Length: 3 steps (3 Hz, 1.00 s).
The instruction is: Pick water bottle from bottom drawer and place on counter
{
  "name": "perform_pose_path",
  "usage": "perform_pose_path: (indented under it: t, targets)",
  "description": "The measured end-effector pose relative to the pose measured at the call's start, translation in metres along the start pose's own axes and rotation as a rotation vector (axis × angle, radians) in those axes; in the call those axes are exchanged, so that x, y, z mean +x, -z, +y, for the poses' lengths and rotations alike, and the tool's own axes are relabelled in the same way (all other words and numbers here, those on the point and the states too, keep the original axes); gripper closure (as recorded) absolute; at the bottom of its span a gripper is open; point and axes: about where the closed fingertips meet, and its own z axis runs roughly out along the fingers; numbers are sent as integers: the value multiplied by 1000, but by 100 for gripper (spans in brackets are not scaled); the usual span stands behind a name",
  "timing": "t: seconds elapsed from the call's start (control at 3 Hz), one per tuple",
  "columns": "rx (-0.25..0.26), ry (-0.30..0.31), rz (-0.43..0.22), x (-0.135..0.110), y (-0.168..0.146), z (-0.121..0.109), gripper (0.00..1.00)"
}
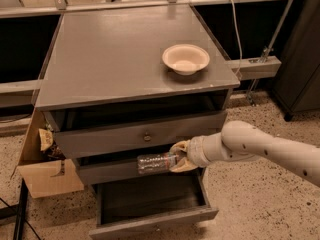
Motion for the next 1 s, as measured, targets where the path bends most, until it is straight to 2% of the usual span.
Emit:
perform_pose_path:
  t: [0.33, 1.0]
  targets:
    - [12, 5, -1, -8, 8, -3, 100]
    - [46, 0, 4, -43, 43, -13, 100]
